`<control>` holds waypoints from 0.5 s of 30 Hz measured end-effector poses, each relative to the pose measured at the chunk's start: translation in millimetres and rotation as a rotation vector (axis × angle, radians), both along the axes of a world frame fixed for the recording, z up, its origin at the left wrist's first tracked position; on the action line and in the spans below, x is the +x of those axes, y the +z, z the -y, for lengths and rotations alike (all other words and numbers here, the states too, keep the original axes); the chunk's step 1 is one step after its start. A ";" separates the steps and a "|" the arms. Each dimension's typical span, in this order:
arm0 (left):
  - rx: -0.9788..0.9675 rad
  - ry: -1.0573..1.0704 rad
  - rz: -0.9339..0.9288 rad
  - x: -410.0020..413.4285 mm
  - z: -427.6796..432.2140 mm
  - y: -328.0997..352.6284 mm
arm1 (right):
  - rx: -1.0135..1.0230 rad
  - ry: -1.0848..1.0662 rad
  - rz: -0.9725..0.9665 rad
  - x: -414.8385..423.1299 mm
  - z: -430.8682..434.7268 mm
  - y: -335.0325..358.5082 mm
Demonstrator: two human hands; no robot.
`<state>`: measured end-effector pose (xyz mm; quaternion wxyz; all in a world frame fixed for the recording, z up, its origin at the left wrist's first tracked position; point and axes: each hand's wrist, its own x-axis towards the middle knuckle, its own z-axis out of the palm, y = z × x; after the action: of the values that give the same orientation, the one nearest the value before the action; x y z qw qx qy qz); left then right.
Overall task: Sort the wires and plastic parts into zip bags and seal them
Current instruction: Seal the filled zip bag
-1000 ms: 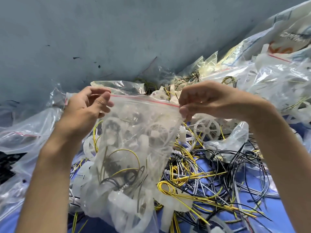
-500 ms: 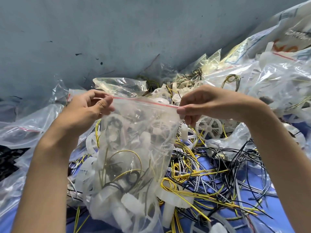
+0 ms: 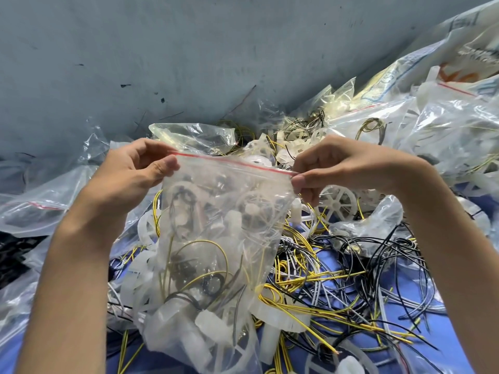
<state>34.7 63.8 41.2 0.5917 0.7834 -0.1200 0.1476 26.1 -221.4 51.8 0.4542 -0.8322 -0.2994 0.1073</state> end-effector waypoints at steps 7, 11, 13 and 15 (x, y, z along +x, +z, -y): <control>-0.065 0.001 0.027 1.2 -4.0 0.2 | 0.033 0.009 -0.003 -1.1 1.7 1.4; -0.060 0.036 0.033 3.8 -5.2 -1.8 | 0.029 0.016 0.020 -0.3 0.0 1.1; -0.062 0.063 0.036 5.4 -5.5 -2.3 | 0.016 0.015 0.042 0.6 -0.6 1.3; -0.069 0.079 0.035 6.0 -5.2 -1.8 | 0.015 0.011 0.066 1.4 -1.2 0.8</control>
<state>40.7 69.0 39.4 0.6099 0.7640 -0.0940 0.1885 27.5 -220.2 52.6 0.4495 -0.8302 -0.3197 0.0801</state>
